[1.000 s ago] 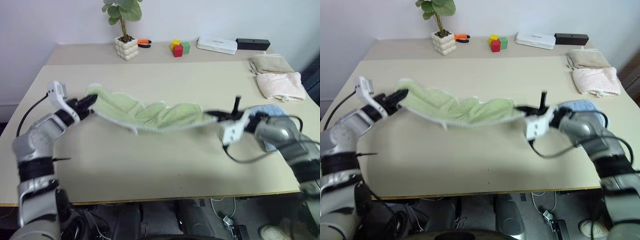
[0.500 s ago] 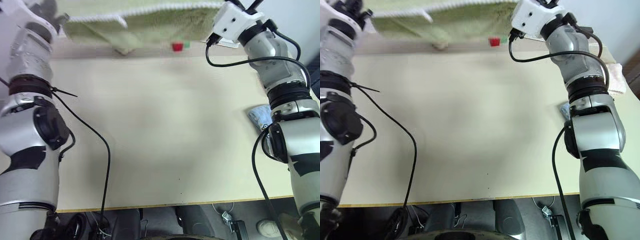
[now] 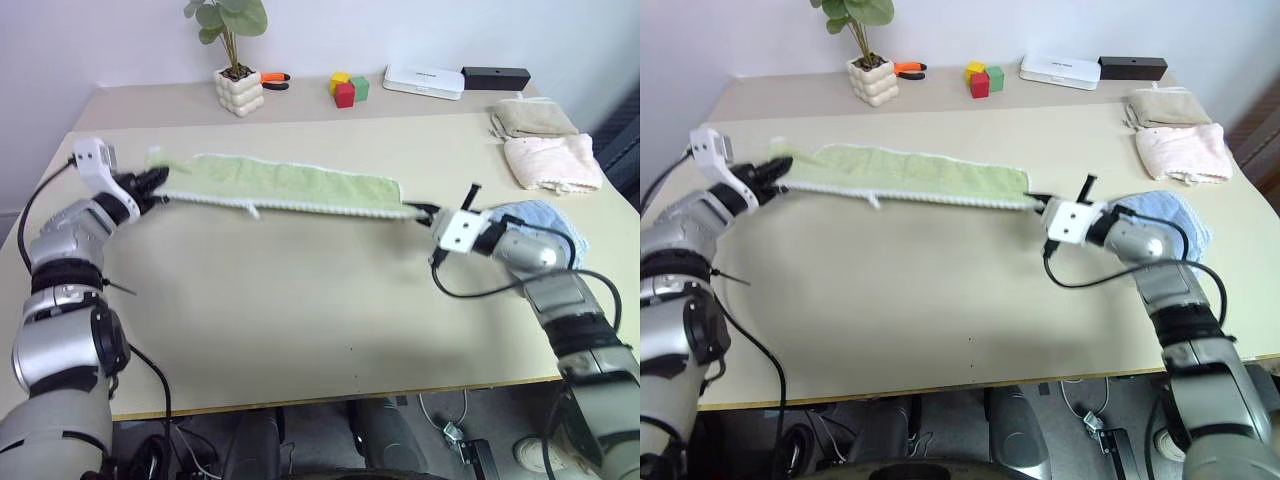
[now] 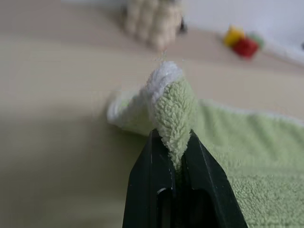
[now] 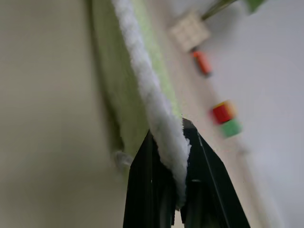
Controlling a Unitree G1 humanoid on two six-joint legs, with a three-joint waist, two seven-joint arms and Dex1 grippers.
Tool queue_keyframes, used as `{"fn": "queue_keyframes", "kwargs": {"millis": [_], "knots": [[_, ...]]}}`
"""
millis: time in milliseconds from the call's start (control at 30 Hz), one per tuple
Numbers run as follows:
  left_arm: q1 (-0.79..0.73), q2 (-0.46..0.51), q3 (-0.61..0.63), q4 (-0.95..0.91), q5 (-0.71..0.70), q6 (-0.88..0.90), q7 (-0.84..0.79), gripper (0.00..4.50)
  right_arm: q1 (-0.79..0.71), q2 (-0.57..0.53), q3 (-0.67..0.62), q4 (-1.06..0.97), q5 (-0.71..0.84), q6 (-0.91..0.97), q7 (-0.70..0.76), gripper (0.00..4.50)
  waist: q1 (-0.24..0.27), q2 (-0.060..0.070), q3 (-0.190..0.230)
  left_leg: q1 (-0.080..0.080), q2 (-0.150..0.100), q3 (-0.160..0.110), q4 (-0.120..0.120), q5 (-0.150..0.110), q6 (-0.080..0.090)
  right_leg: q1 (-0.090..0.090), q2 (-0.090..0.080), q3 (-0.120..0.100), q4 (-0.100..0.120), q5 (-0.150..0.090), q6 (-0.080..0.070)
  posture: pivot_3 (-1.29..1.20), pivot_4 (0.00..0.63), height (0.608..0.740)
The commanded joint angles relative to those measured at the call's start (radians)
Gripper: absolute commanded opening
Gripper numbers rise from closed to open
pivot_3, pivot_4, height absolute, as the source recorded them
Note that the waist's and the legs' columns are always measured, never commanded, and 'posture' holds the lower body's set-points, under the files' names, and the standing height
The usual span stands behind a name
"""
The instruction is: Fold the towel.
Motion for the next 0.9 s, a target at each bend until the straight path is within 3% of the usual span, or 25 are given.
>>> {"fn": "queue_keyframes", "kwargs": {"millis": [33,300,633,767,900], "knots": [[0.099,0.075,0.053,-0.159,-0.04,0.118,0.02,0.0,0.062,-0.07,-0.072,-0.107,0.076,0.059,0.058,0.07,0.002,0.0,0.0,0.0,0.0,0.0,0.001,0.0,0.0,0.0,0.0,0.0,0.001,0.0,0.0,0.0,0.15,0.74],[0.417,0.155,0.1,-0.658,-0.206,0.57,0.001,0.0,0.202,-0.155,-0.136,-0.276,0.245,0.215,0.209,0.07,0.016,0.0,0.0,-0.001,0.0,0.0,0.003,0.0,0.0,0.001,-0.001,0.0,0.0,0.0,0.0,0.0,0.15,0.74],[0.638,0.084,0.307,-1.026,-0.405,0.835,0.168,0.0,0.361,-0.22,-0.216,-0.408,0.294,0.286,0.283,0.07,0.035,0.0,0.0,0.0,0.0,0.0,0.006,-0.002,0.002,0.003,-0.001,0.0,0.0,0.0,0.0,0.0,0.15,0.74],[0.681,0.018,0.349,-1.068,-0.414,0.809,0.25,0.0,0.366,-0.201,-0.219,-0.4,0.259,0.271,0.255,0.07,0.037,-0.001,0.0,0.0,0.0,0.0,0.008,-0.002,0.003,0.005,-0.001,0.0,0.001,0.0,0.0,0.0,0.15,0.74],[0.677,-0.044,0.39,-1.068,-0.464,0.821,0.3,1.52,0.346,-0.186,-0.196,-0.405,0.234,0.265,0.25,0.0,0.038,-0.001,0.0,0.005,0.001,0.0,0.009,-0.003,0.005,0.011,0.0,0.0,-0.001,0.0,0.0,0.0,0.15,0.74]]}}
